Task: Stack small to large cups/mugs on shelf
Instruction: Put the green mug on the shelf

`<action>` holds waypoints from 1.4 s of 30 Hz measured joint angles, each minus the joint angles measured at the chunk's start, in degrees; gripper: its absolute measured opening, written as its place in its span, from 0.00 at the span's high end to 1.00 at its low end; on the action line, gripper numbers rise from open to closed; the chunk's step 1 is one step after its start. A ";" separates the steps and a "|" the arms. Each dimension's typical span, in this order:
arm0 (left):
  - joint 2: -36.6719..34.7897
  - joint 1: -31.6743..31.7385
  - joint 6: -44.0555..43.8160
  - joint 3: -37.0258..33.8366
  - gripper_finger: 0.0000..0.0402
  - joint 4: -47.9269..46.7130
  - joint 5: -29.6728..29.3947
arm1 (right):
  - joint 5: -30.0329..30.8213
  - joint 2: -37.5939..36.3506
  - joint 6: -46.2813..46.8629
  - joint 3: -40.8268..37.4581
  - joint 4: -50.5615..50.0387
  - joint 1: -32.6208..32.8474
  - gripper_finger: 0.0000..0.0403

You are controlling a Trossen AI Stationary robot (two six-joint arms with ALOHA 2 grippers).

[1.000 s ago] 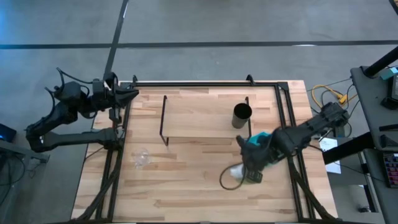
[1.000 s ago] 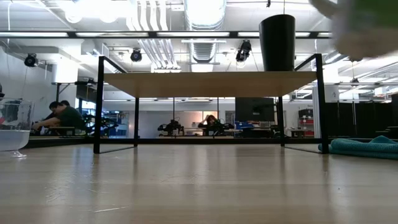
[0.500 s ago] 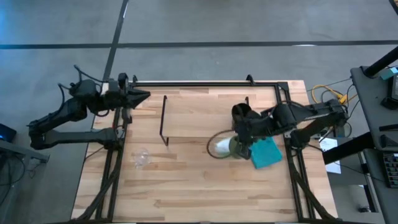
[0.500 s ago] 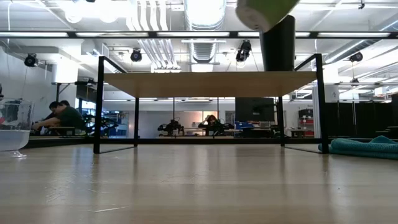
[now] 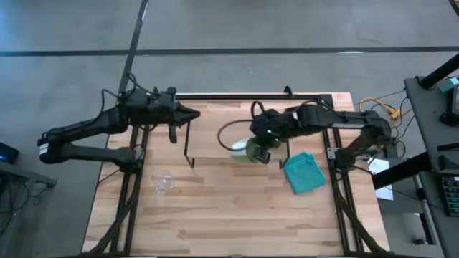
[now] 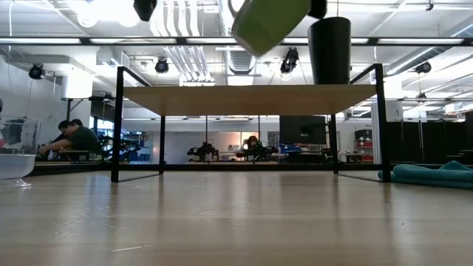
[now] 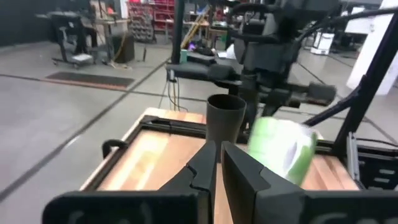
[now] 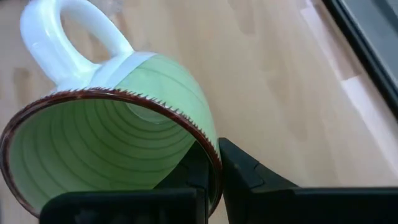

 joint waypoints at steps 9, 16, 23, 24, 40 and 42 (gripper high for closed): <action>5.50 0.00 -0.62 0.64 0.97 4.18 7.17 | -0.28 10.06 -5.43 16.24 -10.05 -4.58 0.97; 7.45 0.00 -0.56 0.68 0.97 4.15 10.32 | -5.64 17.18 -6.74 30.01 -22.89 -8.07 0.97; 8.49 0.00 -0.50 0.46 0.97 4.19 12.69 | -9.65 22.40 -10.36 34.92 -25.04 -9.95 0.97; 8.55 -0.01 -0.51 0.47 0.97 4.20 12.87 | -9.60 22.89 -10.25 35.17 -25.22 -10.19 0.97; 12.71 -0.16 -0.60 -1.49 0.97 4.41 17.36 | -9.49 22.65 -9.58 35.16 -25.37 -11.31 0.97; 14.11 -0.41 -0.59 -1.49 0.97 4.50 17.66 | -9.49 22.65 -9.58 35.16 -25.36 -11.27 0.97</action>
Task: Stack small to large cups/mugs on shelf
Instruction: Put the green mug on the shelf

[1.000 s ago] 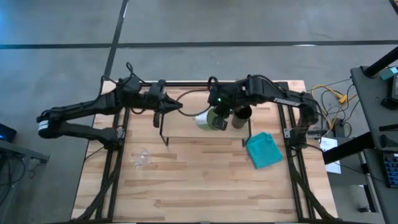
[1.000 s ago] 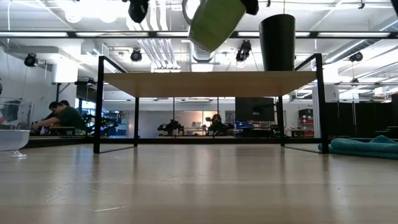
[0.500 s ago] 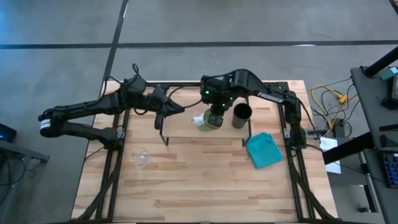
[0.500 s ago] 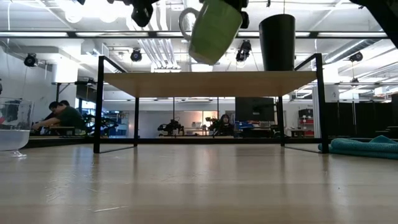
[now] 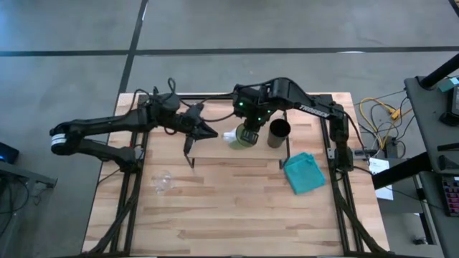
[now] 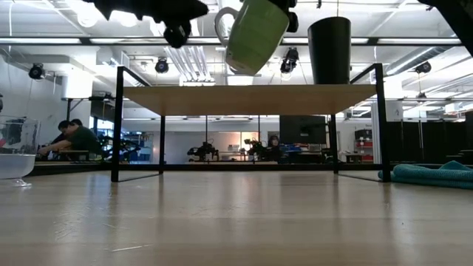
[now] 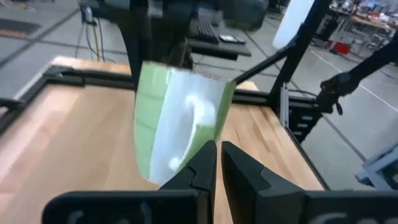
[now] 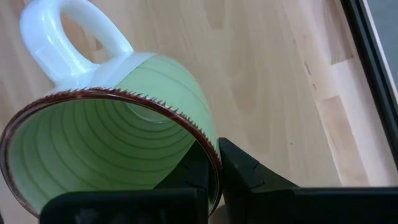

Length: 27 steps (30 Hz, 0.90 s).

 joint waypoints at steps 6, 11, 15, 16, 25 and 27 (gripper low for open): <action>2.78 -0.07 -0.01 0.69 0.97 3.12 0.85 | 0.02 -0.01 0.01 -0.04 0.02 -0.07 0.97; 3.31 -0.07 0.06 1.53 0.97 3.72 1.68 | 0.02 -0.07 0.01 -0.04 0.02 -0.04 0.97; 3.00 -0.07 0.06 1.22 0.92 3.56 1.70 | 0.02 -0.09 -0.07 -0.07 0.02 -0.13 0.97; 3.00 -0.07 0.06 1.22 0.89 3.51 1.68 | 0.01 -0.09 -0.16 -0.07 0.02 -0.13 0.97; 2.96 -0.07 0.17 1.25 0.73 4.67 -0.51 | 0.00 -0.09 -0.02 -0.09 0.02 -0.13 0.97; 3.10 -0.07 0.34 1.25 0.73 4.88 -0.51 | 0.00 -0.09 -0.02 -0.09 0.02 -0.13 0.97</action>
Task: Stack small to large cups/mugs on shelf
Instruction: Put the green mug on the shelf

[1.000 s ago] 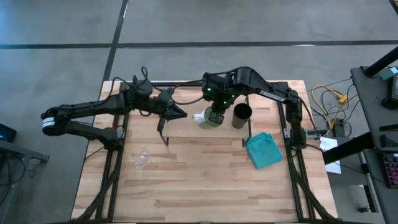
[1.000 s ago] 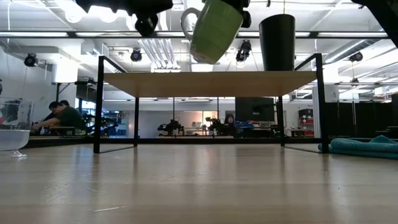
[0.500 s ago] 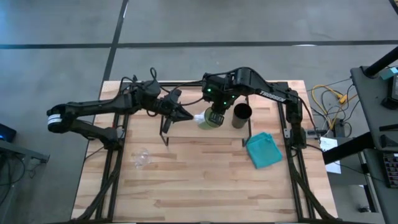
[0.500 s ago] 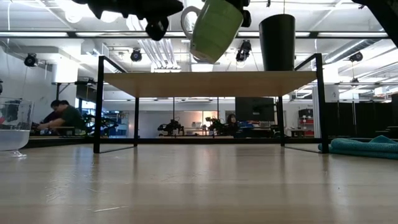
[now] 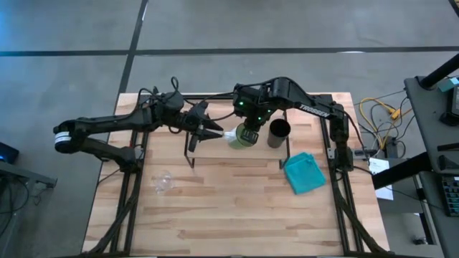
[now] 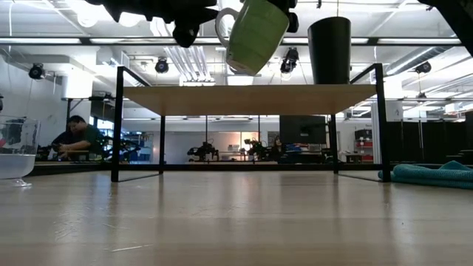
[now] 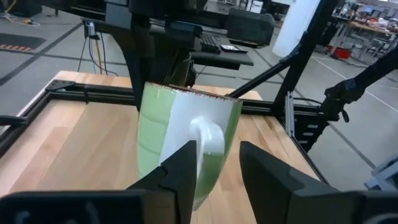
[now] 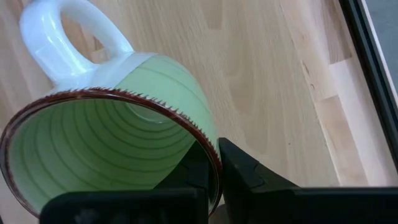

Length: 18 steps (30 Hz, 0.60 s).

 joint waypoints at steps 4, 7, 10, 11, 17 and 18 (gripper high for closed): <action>2.06 0.00 -0.13 -0.09 0.73 1.34 0.01 | 0.00 0.00 0.00 0.00 0.02 0.00 0.97; 3.95 -0.25 -0.29 0.04 0.73 2.90 0.08 | 0.03 0.00 0.02 0.00 0.08 0.00 0.97; 5.39 -0.51 -0.34 0.39 0.73 3.41 0.07 | 0.02 0.00 0.02 0.00 0.15 -0.02 0.97; 5.63 -0.55 -0.77 0.37 0.73 3.90 0.06 | 0.00 0.00 0.02 0.00 0.17 -0.02 0.97; 5.93 -0.64 -1.76 0.10 0.78 6.22 0.25 | 0.02 -0.02 0.04 -0.02 0.16 -0.02 0.97; 5.91 -0.66 -1.56 0.02 0.81 6.24 0.27 | 0.02 -0.02 0.02 -0.02 0.20 -0.04 0.97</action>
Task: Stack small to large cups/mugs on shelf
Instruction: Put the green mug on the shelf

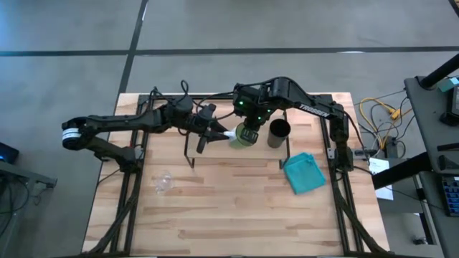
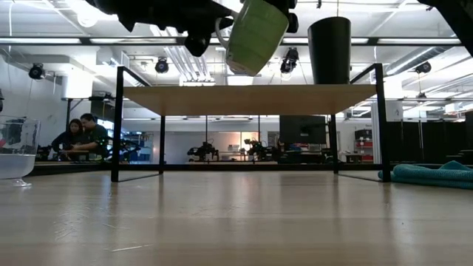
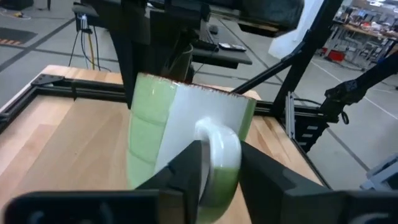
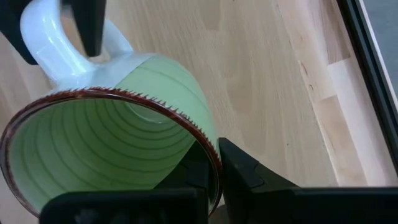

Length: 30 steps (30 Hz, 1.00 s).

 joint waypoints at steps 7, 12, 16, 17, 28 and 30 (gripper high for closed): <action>0.99 -0.12 1.47 0.00 0.91 0.60 1.17 | -0.62 0.00 -0.25 -0.07 -0.23 0.00 0.97; 3.08 -0.35 1.20 0.04 0.91 0.90 1.36 | -0.31 0.00 -0.44 -0.13 -0.89 0.02 0.97; 4.90 -0.44 0.89 0.04 0.91 1.14 1.32 | -0.03 0.01 -0.48 -0.15 -0.91 0.02 0.97; 5.20 -0.46 0.77 0.04 0.91 1.10 1.32 | -0.04 0.00 -0.48 -0.15 -0.87 0.02 0.97; 7.76 -0.46 0.51 -0.02 0.91 0.64 1.28 | 0.70 0.02 -1.31 -0.15 -0.46 0.02 0.97; 7.94 -0.46 0.51 -0.02 0.91 0.66 1.28 | 0.87 0.00 -1.34 -0.15 -0.46 0.02 0.97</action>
